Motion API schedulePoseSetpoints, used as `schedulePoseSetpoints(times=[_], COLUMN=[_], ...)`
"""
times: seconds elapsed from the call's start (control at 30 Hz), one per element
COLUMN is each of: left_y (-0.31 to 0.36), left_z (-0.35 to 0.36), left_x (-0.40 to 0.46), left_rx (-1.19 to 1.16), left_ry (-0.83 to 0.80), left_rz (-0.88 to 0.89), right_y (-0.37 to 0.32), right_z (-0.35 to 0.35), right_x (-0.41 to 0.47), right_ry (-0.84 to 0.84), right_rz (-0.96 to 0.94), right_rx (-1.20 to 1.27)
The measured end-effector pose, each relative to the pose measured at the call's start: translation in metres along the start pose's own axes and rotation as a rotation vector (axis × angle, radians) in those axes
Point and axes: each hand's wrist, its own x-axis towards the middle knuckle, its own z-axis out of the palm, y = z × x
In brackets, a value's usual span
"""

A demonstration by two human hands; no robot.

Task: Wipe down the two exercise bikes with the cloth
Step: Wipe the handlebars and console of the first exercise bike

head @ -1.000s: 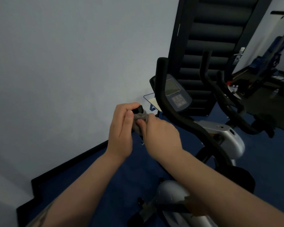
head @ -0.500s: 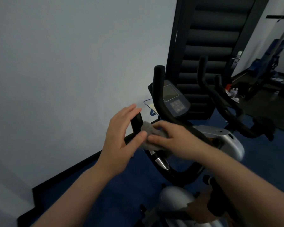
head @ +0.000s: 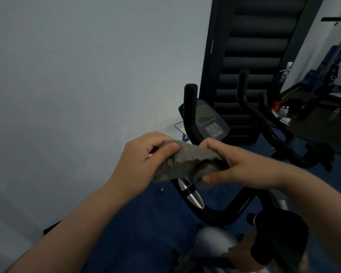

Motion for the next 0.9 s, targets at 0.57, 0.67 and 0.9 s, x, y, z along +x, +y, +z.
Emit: schedulePoseSetpoints(times=[0.57,0.67,0.9], left_y=[0.007,0.01,0.001], left_z=[0.021,0.017,0.017], left_x=[0.04,0.052,0.035], left_rx=[-0.054,-0.048,-0.013], left_ry=[0.125,0.176,0.175], left_rz=[-0.042,-0.03,-0.024], right_y=[0.02,0.02,0.024], right_z=[-0.002,-0.005,-0.023], right_x=[0.014,0.011,0.001], right_ry=[0.559,0.513,0.444], right_rz=[0.05,-0.026,0.182], right_rx=[-0.194,-0.245,-0.252])
